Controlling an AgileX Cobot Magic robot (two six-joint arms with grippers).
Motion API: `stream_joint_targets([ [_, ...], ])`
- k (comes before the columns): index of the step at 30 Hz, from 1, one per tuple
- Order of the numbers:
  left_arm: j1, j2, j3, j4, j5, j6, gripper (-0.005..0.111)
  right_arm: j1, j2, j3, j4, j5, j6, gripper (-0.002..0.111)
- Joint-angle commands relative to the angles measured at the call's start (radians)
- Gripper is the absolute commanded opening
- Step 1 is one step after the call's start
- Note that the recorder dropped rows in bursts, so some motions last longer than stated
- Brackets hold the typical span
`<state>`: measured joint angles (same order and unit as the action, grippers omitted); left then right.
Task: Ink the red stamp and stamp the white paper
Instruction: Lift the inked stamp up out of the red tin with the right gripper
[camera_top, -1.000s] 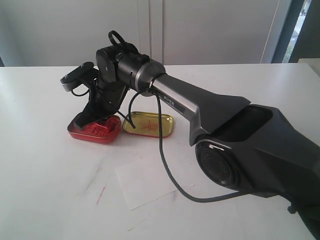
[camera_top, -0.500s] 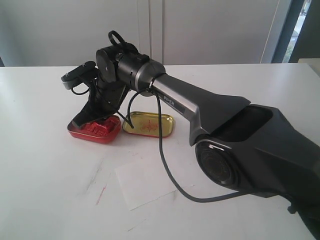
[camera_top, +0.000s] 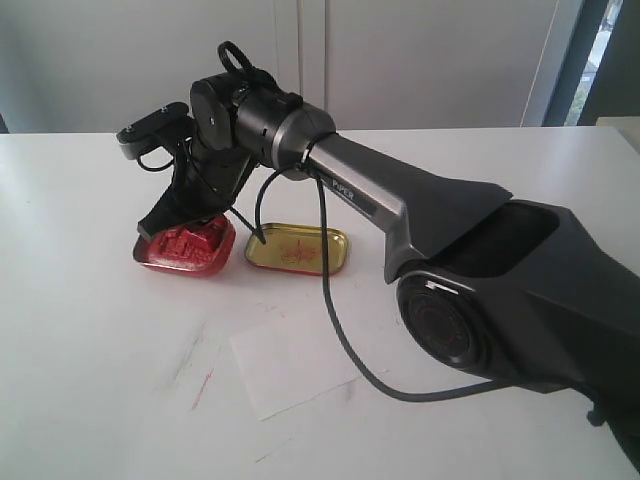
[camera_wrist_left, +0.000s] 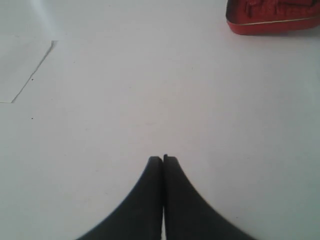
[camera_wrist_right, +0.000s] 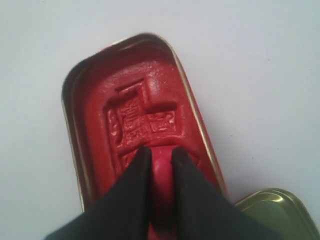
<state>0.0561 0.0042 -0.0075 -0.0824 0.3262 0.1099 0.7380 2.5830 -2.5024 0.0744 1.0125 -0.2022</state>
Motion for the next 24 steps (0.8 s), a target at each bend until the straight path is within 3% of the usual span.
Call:
stream_joint_targets([
  [1,0.002,-0.004,0.007,-0.003,0.011,0.000,0.000,-0.002,-0.022,-0.003,0.006,-0.033,0.016,0.000],
  [17,0.002,-0.004,0.007,-0.003,0.011,0.000,0.000,-0.002,-0.010,0.002,0.001,-0.030,0.026,0.000],
  [24,0.002,-0.004,0.007,-0.003,0.011,0.000,0.000,-0.002,-0.039,0.002,0.000,0.083,0.026,0.000],
])
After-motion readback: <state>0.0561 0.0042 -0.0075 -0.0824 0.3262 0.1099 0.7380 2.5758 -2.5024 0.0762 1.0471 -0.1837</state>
